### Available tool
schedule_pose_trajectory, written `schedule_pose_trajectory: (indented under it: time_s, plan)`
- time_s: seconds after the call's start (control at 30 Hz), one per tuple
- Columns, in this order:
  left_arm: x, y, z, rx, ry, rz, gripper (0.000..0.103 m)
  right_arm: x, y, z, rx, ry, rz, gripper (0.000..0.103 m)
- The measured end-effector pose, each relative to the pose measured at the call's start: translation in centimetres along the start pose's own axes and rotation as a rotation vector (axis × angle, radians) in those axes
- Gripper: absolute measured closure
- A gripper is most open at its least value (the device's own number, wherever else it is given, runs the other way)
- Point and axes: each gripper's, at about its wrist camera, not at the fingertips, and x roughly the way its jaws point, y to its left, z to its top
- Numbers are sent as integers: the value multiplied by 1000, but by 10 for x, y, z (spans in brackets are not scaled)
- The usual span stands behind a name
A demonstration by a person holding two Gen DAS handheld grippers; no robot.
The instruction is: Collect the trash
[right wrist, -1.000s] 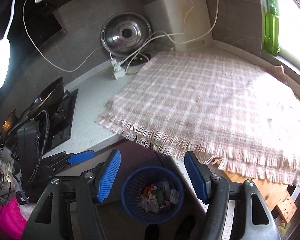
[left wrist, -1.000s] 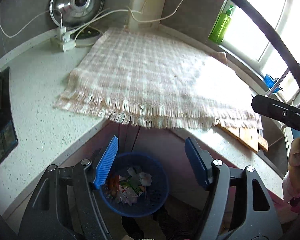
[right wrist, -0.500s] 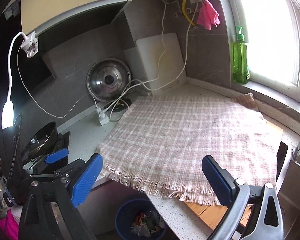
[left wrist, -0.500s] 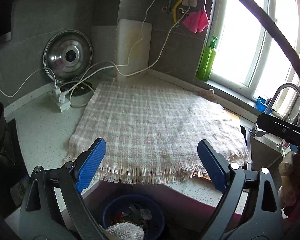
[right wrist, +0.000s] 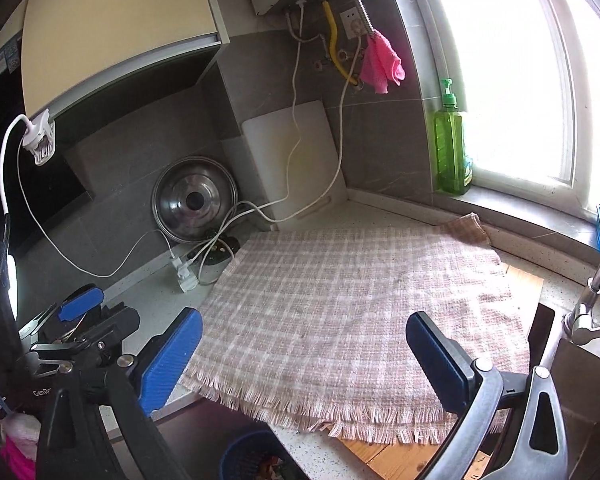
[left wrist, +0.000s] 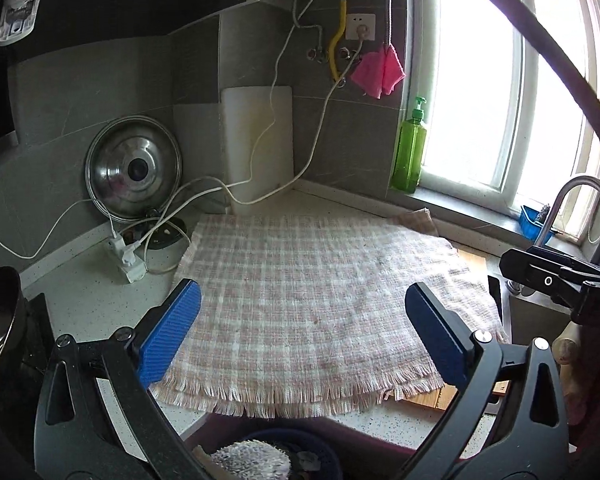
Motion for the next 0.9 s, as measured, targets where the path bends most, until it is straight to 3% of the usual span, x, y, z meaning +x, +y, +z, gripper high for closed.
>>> schedule_pose_trajectory:
  time_s: [0.9]
  plan:
    - [19, -2, 16, -11, -1, 17, 0, 30, -22, 15, 24, 9, 8, 0]
